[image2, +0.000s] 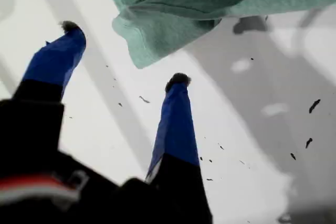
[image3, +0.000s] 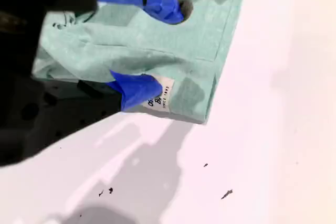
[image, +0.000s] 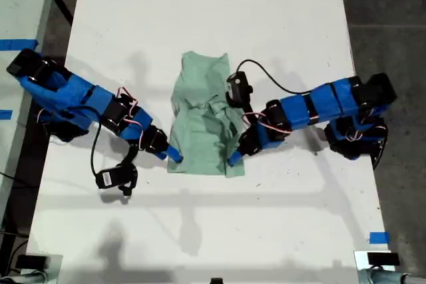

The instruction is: Fold tshirt

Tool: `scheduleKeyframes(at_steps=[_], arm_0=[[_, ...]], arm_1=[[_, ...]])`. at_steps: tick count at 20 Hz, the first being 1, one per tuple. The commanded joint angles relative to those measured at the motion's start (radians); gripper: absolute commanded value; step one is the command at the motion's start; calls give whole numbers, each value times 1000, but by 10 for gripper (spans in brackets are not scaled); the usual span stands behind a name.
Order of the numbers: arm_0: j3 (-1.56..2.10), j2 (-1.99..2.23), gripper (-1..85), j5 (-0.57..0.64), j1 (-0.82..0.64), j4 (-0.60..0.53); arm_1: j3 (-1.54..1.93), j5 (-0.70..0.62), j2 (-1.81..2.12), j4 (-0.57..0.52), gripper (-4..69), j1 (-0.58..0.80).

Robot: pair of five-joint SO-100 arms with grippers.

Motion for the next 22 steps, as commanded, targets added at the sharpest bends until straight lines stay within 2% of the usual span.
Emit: scheduleKeyframes(at_steps=[1,12,17,18,20,22], arm_0=[[-48,-35,191,-12,26,-55],[-156,-245,221,-11,12,-40],[-193,-345,164,3,-3,-23],[-207,-342,163,3,-3,5],[-290,-324,172,-3,3,143],[-330,-282,178,-6,6,212]], arm_1=[[-67,18,-17,-38,342,-15],[-81,35,-147,-123,347,-18],[-144,35,-259,-137,335,-26],[-169,35,-284,-130,335,-28],[-202,32,-308,-115,336,-29],[-229,26,-308,-86,336,-31]])
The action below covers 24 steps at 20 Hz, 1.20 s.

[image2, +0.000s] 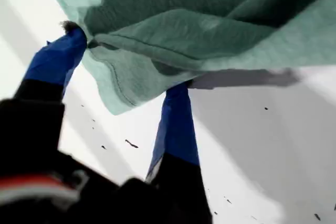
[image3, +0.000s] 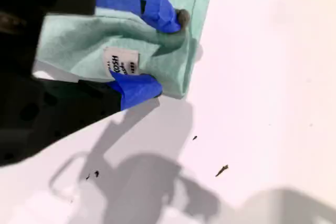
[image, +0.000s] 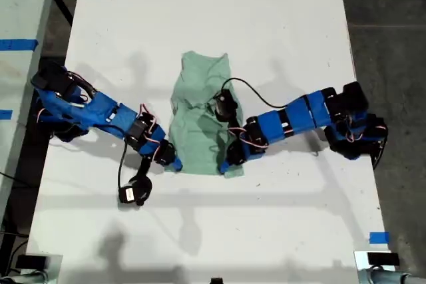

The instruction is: Fold tshirt

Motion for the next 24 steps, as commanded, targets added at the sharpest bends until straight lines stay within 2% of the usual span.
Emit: scheduleKeyframes(at_steps=[1,3,6,9,10,11,12,16,19,24], arm_0=[[-95,87,185,-12,-6,101],[-98,86,200,-14,-14,135],[-98,51,202,-11,-15,123],[-98,-64,160,15,-23,37],[-100,-91,123,34,-25,0],[-100,-103,63,52,-26,-31],[-100,-104,31,63,-26,-49],[-114,-103,1,107,-15,-72],[-212,-115,1,121,6,12],[-713,-253,1,146,100,236]], arm_1=[[-89,-5,17,40,336,-17],[-91,-12,15,38,338,-15],[-100,-20,14,43,339,-14],[-107,-18,-21,32,316,-20],[-118,-23,-41,28,283,-23],[-133,-26,-60,28,215,-26],[-143,-20,-72,25,100,-29],[-186,15,-80,58,-7,-31],[-259,12,-80,120,-10,-49],[-454,98,-43,253,-10,-186]])
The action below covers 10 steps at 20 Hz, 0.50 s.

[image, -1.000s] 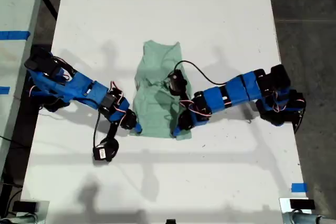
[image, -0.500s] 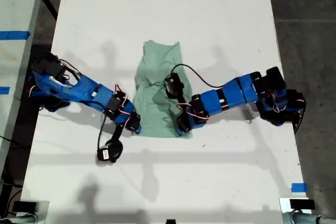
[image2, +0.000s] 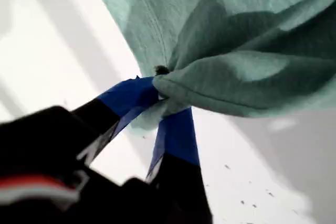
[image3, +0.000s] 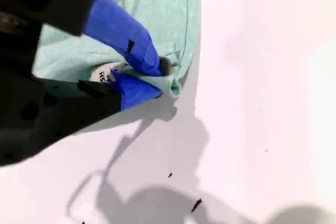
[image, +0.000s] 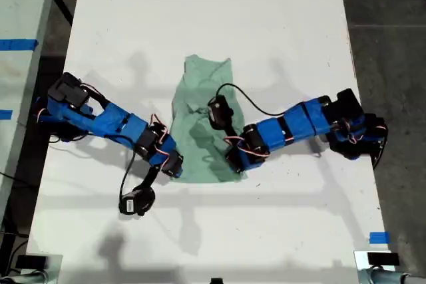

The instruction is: Fold tshirt

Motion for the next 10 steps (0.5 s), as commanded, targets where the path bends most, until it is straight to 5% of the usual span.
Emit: scheduleKeyframes(at_steps=[1,5,10], arm_0=[[-311,9,1,11,72,69],[-342,109,1,14,127,-48],[-341,201,1,81,84,-38]], arm_1=[[-193,64,57,101,-10,-109],[-333,71,71,107,-10,-161],[-333,-20,74,100,-11,-69]])
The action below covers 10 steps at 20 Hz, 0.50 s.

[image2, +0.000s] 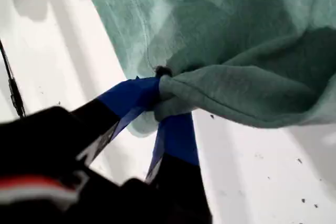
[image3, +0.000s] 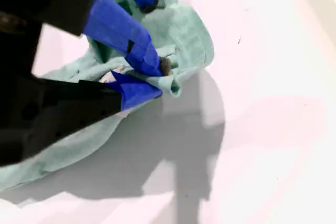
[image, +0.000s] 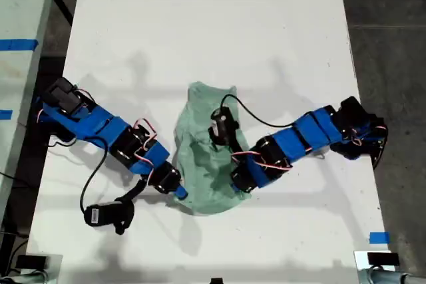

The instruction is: Fold tshirt

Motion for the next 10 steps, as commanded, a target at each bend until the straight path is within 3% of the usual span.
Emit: scheduleKeyframes(at_steps=[1,6,10], arm_0=[[-63,179,1,61,-49,-6],[-44,291,1,255,-273,140],[-35,287,1,379,-472,190]], arm_1=[[-69,-74,91,-5,-11,84],[-64,-265,155,18,-11,299],[-35,-351,189,34,-12,468]])
